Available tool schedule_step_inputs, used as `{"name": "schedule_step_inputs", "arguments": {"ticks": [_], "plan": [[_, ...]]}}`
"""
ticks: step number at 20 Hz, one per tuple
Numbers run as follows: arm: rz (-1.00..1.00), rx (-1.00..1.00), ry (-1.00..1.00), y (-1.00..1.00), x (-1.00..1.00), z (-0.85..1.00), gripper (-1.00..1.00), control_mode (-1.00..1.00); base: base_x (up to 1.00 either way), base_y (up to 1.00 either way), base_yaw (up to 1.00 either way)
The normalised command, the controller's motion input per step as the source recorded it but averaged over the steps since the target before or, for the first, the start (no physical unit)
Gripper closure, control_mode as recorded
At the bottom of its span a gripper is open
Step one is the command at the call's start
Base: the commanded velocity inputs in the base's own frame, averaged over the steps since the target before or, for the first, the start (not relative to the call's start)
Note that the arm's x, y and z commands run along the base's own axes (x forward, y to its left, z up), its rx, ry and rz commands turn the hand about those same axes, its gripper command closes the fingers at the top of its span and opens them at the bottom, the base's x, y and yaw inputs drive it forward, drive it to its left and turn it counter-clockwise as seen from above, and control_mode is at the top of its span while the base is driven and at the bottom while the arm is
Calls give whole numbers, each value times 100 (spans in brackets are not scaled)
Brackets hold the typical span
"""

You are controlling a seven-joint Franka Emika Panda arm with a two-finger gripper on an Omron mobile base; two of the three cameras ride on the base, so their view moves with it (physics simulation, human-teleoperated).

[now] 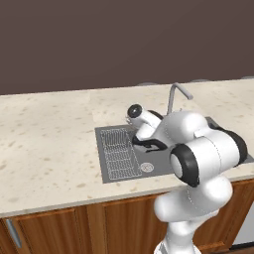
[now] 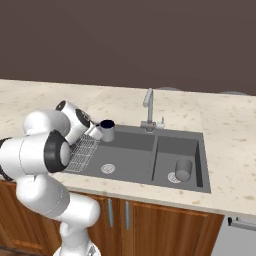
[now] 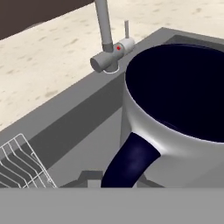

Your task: Move any existing items from the left basin to the right basin for drying. Then move the mug from the counter to the left basin of the sink for washing.

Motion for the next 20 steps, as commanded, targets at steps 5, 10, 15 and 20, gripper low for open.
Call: {"name": "schedule_step_inputs", "arguments": {"ticks": [5, 10, 15, 20], "plan": [[-2, 0, -1, -29, -8, -34, 100, -100, 0, 0, 0], [-3, 0, 0, -26, 0, -28, 100, -100, 0, 0, 0], [-3, 0, 0, -22, 0, -28, 100, -100, 0, 0, 0], [-2, 0, 0, -8, 0, -32, 100, -100, 0, 0, 0]]}}
